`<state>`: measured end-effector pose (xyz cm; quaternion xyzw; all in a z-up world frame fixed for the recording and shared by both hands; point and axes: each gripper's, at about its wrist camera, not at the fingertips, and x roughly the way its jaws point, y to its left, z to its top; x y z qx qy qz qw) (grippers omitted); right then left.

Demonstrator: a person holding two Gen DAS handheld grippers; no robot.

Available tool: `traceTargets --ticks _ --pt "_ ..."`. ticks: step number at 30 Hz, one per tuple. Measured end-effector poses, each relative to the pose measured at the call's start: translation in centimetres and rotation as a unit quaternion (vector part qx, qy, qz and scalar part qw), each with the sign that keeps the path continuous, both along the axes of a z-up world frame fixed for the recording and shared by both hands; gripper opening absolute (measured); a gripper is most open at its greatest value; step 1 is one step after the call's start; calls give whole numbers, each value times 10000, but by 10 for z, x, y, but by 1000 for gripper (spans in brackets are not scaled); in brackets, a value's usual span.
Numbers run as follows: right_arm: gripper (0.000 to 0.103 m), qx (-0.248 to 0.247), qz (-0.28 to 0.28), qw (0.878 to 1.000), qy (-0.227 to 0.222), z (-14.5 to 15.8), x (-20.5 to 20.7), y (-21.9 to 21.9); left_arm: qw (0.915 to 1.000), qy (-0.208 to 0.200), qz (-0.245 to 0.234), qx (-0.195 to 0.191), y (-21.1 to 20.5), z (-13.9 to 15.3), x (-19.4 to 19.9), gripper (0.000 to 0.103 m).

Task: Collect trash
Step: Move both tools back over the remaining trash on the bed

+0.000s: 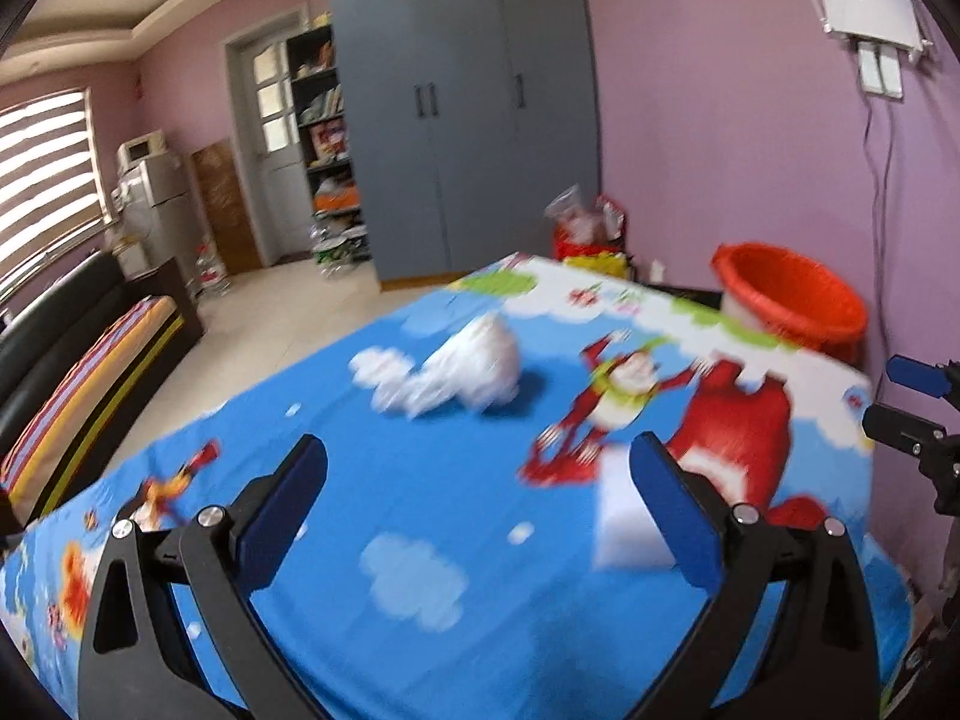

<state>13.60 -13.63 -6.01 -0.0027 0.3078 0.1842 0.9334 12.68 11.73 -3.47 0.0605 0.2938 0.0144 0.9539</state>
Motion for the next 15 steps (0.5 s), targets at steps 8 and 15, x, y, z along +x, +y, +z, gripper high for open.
traceTargets --ticks 8,15 --pt "81 -99 419 9984 377 -29 3 70 9992 107 383 -5 42 -26 -30 98" --pt "84 -175 449 9964 692 -51 10 125 9987 202 445 -119 56 -35 -42 98"
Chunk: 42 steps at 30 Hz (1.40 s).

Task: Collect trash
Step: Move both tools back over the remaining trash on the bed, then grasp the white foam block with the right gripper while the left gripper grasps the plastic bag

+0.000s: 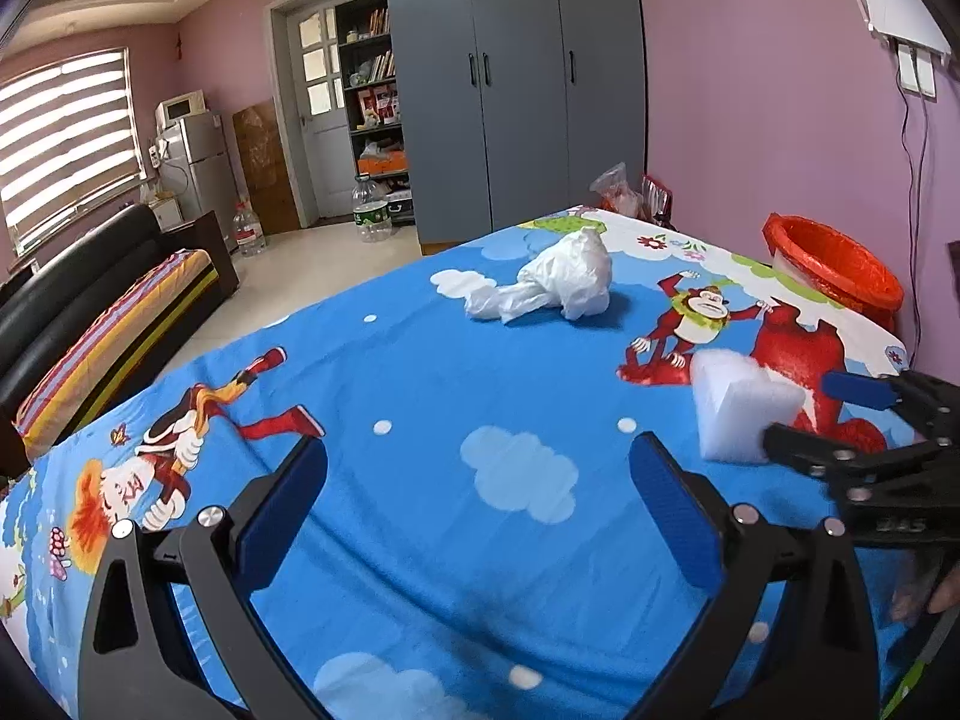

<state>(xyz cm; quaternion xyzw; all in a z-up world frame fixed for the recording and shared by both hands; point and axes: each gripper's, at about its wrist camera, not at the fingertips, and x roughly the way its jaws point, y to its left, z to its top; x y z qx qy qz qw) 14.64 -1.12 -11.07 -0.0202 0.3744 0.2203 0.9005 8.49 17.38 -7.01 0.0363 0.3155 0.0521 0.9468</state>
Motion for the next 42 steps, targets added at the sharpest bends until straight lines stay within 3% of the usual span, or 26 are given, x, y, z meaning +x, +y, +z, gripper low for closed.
traceTargets --ticks 6,11,13,15,23,31,39,40,42 --pt "84 -370 -399 9985 50 -13 15 31 10000 22 -16 89 5 1 -10 98" --pt "84 -535 -609 9966 156 -16 28 29 10000 75 -14 49 4 3 -5 98" --pt "69 -535 -571 9965 282 -19 32 23 9999 104 -51 79 0 2 3 98" --pt "61 -323 -389 9980 376 -20 32 15 9999 107 -111 57 -6 2 14 98" --pt "59 -45 -511 9987 -45 4 28 -38 9990 251 -247 -273 -30 -7 89 98" --pt "60 81 -733 9970 -230 14 44 -89 9988 410 -248 -106 -56 -26 174 98" --pt "60 209 -776 9966 -168 10 65 -108 9978 599 -213 179 -65 -43 236 97" --pt "60 223 -785 9965 -163 10 66 -109 9974 643 -233 220 -66 -45 240 91" --pt "60 256 -793 9964 -160 10 69 -111 9954 839 -425 187 -68 -53 246 67"
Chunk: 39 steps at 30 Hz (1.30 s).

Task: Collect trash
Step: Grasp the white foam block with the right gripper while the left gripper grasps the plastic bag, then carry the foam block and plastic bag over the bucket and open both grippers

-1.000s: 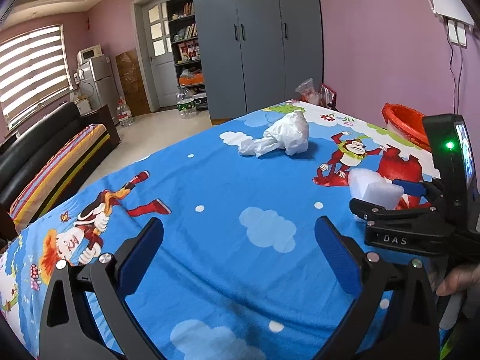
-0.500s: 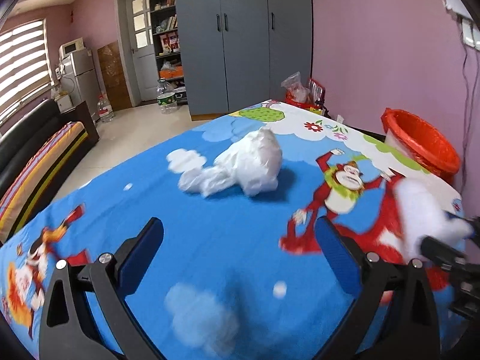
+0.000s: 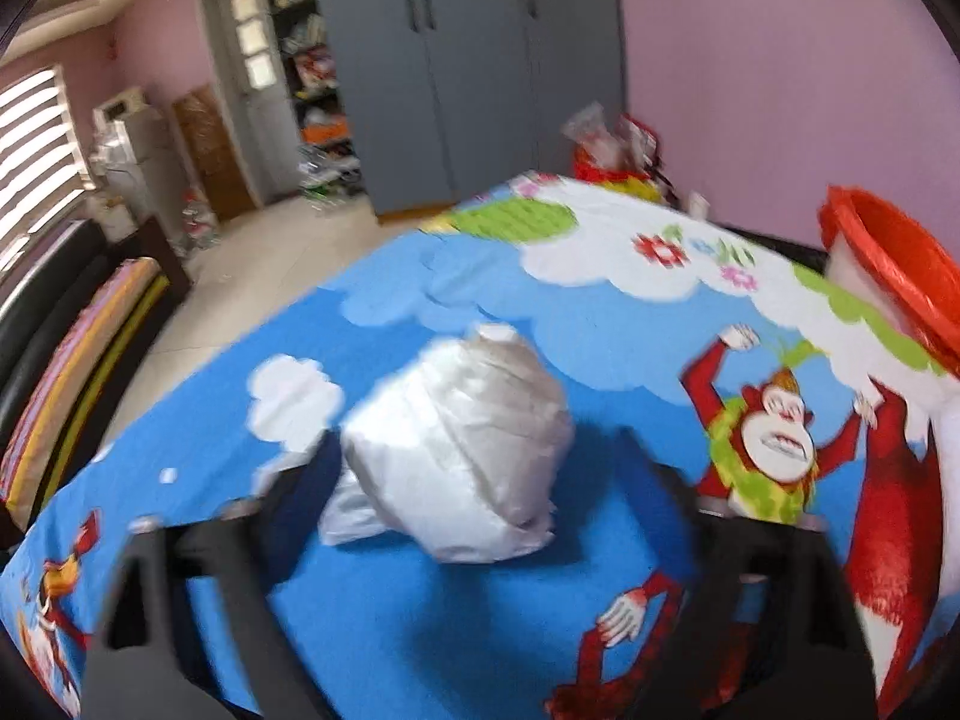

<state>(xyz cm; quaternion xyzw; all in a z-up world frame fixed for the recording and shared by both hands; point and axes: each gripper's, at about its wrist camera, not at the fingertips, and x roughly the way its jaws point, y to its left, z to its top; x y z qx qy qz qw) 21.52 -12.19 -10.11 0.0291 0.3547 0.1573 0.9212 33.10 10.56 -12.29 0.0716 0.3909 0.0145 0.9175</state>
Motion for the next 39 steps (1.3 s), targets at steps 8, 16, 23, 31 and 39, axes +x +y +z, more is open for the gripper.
traceTargets --ticks 8,16,23,31,39 --pt "60 37 -8 10000 -21 0 -10 -6 9982 -237 -557 -17 -24 10 -46 28" --pt "60 46 -8 9999 -151 10 -42 -18 9954 -491 -777 -265 -54 37 -121 28" --pt "60 35 -23 9991 -423 26 -76 -37 9922 -643 -962 -462 -79 58 -176 28" --pt "60 18 -85 9962 -866 48 -107 -63 9885 -885 -1089 -562 -107 84 -211 28" --pt "60 90 -197 9929 -1167 61 -123 -90 9830 -1043 -1423 -499 -144 103 -229 29"
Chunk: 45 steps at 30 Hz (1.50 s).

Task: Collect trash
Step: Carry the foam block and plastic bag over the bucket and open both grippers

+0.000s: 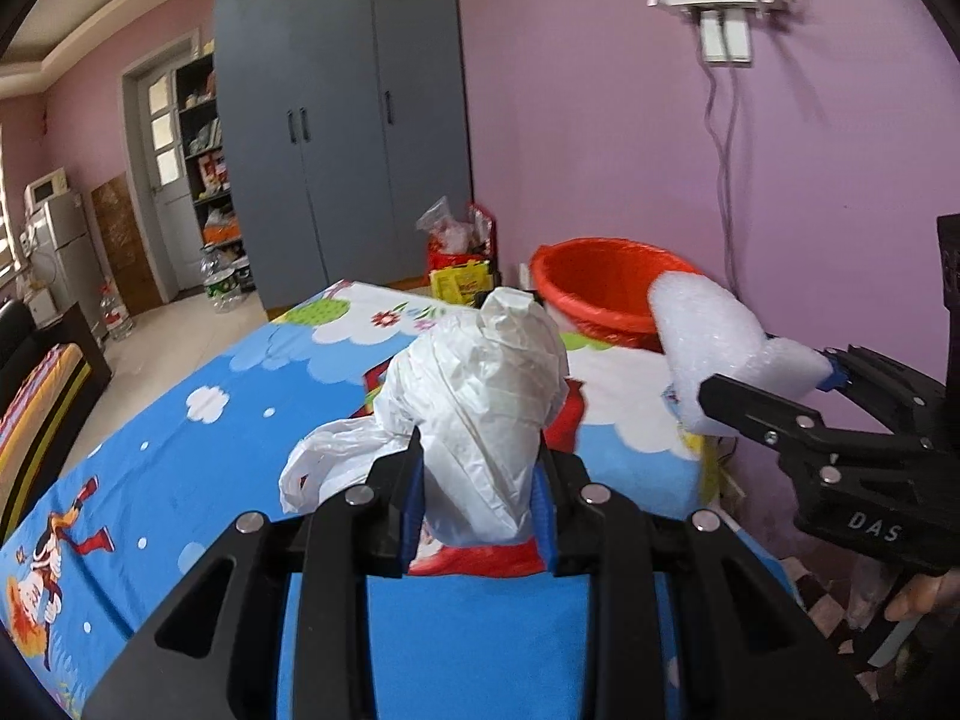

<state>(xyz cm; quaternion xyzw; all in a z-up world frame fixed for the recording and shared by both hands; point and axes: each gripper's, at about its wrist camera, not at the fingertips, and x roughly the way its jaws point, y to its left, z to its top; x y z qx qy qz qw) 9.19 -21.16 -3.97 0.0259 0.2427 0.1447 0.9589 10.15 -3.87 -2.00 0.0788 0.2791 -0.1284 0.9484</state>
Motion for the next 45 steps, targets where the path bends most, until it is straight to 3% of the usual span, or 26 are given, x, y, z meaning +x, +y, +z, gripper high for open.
traceTargets --ticks 12,22,31,45 --pt "60 221 -388 9988 -195 4 0 -62 9990 -42 -435 53 -51 11 8 29" --pt "60 60 -453 9988 -153 -7 5 -88 9975 50 -702 -107 -85 11 22 29" --pt "60 130 -610 9980 -115 -6 15 -115 9938 197 -1073 -216 -118 12 49 30" --pt "61 46 -857 9963 -68 -5 65 -155 9893 161 -1420 -295 -155 28 108 34"
